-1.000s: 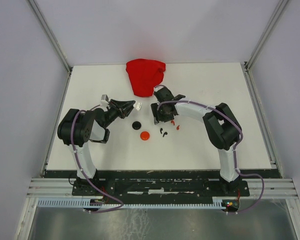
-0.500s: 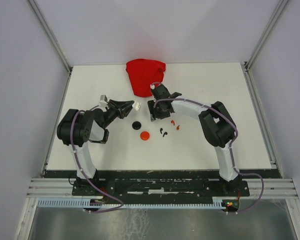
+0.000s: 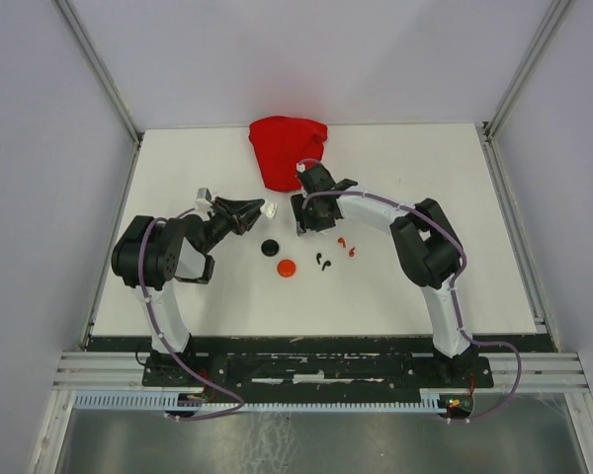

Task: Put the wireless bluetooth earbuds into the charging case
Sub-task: Pick up the earbud from the center of the board.

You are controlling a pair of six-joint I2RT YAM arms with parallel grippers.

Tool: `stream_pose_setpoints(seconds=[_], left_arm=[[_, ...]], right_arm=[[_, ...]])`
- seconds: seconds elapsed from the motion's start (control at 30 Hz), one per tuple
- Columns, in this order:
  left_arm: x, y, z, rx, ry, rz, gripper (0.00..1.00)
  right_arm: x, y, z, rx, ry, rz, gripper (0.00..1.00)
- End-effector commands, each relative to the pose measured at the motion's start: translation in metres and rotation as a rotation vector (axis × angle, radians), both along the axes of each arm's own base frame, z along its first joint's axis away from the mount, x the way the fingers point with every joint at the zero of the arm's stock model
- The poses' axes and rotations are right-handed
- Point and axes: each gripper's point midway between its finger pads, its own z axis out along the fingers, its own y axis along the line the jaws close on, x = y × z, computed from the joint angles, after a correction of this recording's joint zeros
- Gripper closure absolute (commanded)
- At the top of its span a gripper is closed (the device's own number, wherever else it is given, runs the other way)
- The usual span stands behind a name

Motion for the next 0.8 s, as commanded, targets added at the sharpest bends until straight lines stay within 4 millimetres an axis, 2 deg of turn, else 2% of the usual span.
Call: stream_pose_setpoints(seconds=[0.0, 0.3, 0.47, 0.6, 0.77], left_arm=[[-0.007, 0.001, 0.029, -0.025, -0.101, -0.018, 0.97], [-0.005, 0.001, 0.028, -0.020, -0.099, -0.014, 0.97], [-0.006, 0.002, 0.027, -0.018, -0.095, -0.014, 0.97], [-0.005, 0.001, 0.026, -0.017, -0.094, -0.012, 0.97], [-0.005, 0.002, 0.026, -0.017, -0.094, -0.013, 0.97]], right_arm=[[0.015, -0.009, 0.007, -0.012, -0.032, -0.031, 0.36], [0.027, -0.017, 0.013, -0.006, -0.062, -0.026, 0.36], [0.033, -0.012, 0.038, 0.036, -0.155, 0.027, 0.36], [0.037, -0.018, 0.061, 0.031, -0.218, 0.013, 0.36], [0.035, -0.037, 0.064, -0.053, -0.184, -0.072, 0.36]])
